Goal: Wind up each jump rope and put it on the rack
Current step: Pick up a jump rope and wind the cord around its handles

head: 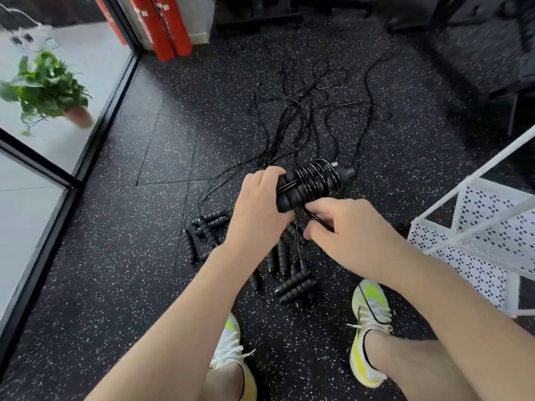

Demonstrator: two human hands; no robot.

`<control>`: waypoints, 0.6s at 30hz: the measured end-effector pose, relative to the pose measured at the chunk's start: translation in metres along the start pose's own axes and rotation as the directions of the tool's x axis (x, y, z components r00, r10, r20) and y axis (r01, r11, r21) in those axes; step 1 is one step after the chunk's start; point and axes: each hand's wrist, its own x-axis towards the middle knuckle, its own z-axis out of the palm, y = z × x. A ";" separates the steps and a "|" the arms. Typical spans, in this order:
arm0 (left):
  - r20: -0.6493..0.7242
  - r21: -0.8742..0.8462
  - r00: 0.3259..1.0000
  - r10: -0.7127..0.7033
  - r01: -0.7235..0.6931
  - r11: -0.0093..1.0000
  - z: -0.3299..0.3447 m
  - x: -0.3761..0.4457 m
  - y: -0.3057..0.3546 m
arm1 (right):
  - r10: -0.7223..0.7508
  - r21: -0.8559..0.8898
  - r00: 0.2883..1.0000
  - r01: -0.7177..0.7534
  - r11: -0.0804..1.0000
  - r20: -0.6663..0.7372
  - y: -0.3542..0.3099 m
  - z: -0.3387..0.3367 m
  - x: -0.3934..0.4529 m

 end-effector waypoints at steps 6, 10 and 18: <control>0.043 0.062 0.988 0.149 -0.151 0.987 0.005 -0.003 -0.004 | -0.115 -0.100 0.993 0.114 0.988 -0.001 -0.003 -0.020 -0.008; 0.080 0.049 0.960 0.269 -0.273 0.961 0.005 -0.005 -0.004 | -0.127 -0.174 0.988 0.111 0.979 -0.084 0.001 -0.041 -0.003; 0.075 0.010 0.903 0.422 -0.424 0.906 0.013 -0.010 -0.001 | -0.115 0.137 0.979 0.139 0.981 -0.168 0.027 -0.058 0.017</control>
